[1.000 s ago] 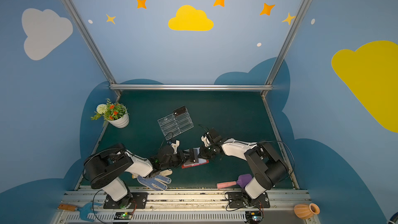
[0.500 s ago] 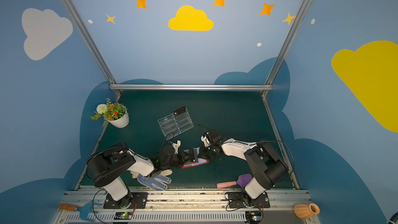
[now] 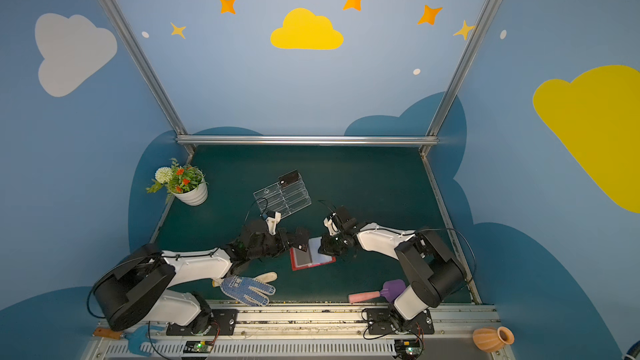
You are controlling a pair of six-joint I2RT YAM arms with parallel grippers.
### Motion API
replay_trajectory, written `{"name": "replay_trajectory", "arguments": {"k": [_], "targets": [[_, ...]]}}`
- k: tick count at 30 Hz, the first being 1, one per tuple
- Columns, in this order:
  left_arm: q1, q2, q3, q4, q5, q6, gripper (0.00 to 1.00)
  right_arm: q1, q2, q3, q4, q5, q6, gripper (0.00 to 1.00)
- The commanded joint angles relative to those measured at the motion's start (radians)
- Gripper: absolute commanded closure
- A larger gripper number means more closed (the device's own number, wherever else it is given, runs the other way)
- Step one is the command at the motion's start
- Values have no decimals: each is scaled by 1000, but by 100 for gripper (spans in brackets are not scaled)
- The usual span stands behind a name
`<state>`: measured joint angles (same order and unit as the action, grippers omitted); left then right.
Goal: Take the credit cards out of the card holder
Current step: Take out the credit card from the card slot, then place the credit card in the storage box.
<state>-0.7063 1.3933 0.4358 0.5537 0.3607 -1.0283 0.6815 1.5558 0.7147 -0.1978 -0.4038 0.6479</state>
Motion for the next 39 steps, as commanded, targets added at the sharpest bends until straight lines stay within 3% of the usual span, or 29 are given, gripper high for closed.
{"name": "replay_trajectory", "arguments": {"k": [1,2,7,9,11,17,22,27,39], "targets": [[38,-65,67,-198,89,166,96,-8,-58,24,-77,42,-28,79],[53,-82,81,-236,101,197,96,-10,-75,25,-81,42,-33,74],[180,-162,263,-548,189,424,96,-23,-202,51,-138,72,-93,27],[226,-164,374,-687,203,532,96,-29,-259,60,-154,84,-135,15],[280,-151,461,-752,223,581,96,-35,-323,61,-149,86,-168,9],[341,-58,712,-861,180,815,96,-58,-466,61,-149,67,-243,4],[346,124,1002,-1122,177,1102,96,-69,-511,64,-170,29,-274,4],[356,259,1137,-1207,174,1348,96,-70,-510,41,-159,0,-272,4],[429,526,1375,-1287,235,1590,96,-79,-445,45,-198,-1,-290,4]]}}
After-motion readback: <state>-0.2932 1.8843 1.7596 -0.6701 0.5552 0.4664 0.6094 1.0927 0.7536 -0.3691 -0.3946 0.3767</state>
